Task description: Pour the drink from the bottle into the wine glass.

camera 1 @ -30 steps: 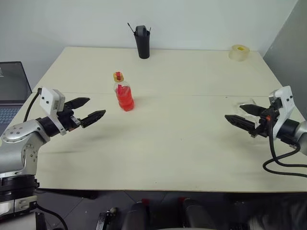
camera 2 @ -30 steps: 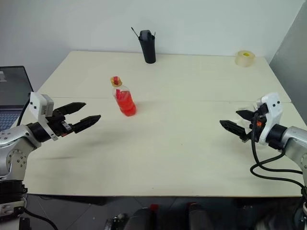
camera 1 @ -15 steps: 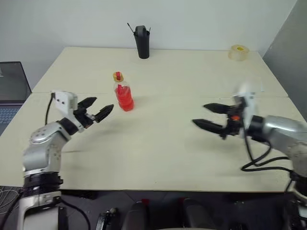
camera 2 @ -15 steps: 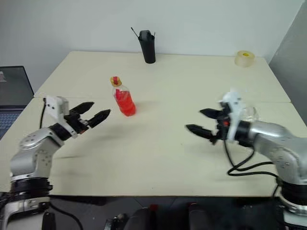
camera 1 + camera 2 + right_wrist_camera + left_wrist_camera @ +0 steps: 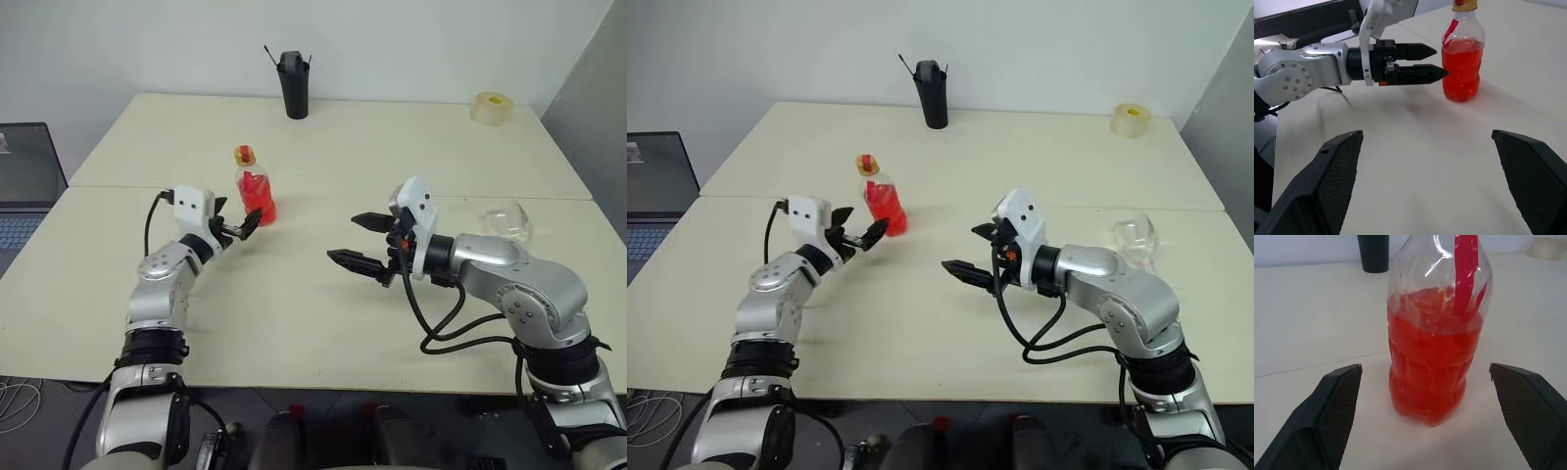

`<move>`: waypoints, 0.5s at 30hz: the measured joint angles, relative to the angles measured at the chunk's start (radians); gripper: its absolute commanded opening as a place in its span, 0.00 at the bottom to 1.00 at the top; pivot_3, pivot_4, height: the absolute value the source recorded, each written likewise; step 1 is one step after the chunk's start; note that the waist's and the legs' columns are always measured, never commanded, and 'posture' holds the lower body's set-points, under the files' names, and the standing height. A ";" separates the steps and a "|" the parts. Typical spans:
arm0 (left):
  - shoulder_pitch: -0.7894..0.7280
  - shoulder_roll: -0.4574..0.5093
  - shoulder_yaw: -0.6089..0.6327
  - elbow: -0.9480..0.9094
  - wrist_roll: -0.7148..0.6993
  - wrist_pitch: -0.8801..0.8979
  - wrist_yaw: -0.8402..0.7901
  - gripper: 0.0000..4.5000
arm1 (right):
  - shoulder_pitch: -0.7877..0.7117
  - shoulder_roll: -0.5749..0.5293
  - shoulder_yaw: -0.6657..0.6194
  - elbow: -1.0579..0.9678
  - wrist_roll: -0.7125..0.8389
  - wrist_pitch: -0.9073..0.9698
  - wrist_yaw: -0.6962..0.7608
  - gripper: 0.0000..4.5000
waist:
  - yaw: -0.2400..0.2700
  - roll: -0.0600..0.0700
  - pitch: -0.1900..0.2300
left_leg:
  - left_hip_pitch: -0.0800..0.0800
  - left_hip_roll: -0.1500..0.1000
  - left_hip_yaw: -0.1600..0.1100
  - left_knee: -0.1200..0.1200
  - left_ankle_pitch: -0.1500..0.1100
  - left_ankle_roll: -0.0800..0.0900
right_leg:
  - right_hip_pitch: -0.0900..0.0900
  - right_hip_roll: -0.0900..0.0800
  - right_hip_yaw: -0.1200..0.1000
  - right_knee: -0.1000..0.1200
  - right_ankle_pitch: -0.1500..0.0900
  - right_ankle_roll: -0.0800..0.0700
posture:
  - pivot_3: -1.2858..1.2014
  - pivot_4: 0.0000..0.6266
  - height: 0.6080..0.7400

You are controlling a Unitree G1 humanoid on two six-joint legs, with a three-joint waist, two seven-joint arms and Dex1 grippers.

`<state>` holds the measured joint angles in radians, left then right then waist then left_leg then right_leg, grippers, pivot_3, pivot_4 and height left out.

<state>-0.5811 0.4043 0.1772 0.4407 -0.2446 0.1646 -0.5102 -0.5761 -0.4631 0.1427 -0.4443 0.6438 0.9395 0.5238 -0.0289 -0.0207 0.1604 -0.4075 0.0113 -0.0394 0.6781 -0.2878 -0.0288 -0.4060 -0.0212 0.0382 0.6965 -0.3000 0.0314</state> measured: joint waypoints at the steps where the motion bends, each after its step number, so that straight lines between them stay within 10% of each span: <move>1: -0.018 -0.007 -0.005 0.014 0.005 -0.007 0.007 0.99 | 0.000 0.003 0.001 0.001 -0.003 -0.001 0.000 1.00 | 0.000 0.000 0.000 | 0.000 0.000 0.000 0.000 0.000 0.000 | 0.000 0.000 0.000 0.000 0.000 0.000 | 0.52 0.24 1.00; 12: -0.208 -0.039 -0.015 0.346 0.071 -0.191 0.066 0.99 | -0.004 0.023 0.008 0.014 -0.035 -0.005 0.001 1.00 | -0.003 0.000 0.000 | 0.000 -0.001 0.000 0.000 0.000 0.000 | 0.000 0.000 0.000 0.001 0.000 0.000 | 0.52 0.24 1.00; 15: -0.252 -0.054 -0.014 0.420 0.076 -0.250 0.049 0.86 | -0.004 0.026 0.008 0.014 -0.040 -0.006 0.001 1.00 | -0.002 0.000 0.000 | 0.000 -0.001 0.000 0.000 0.000 0.000 | 0.000 0.000 -0.001 0.000 0.000 0.000 | 0.52 0.24 1.00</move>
<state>-0.8328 0.3507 0.1630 0.8602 -0.1682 -0.0854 -0.4616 -0.5798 -0.4369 0.1502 -0.4302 0.6038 0.9334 0.5250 -0.0311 -0.0208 0.1604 -0.4079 0.0105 -0.0397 0.6782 -0.2876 -0.0290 -0.4065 -0.0211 0.0375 0.6969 -0.3000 0.0314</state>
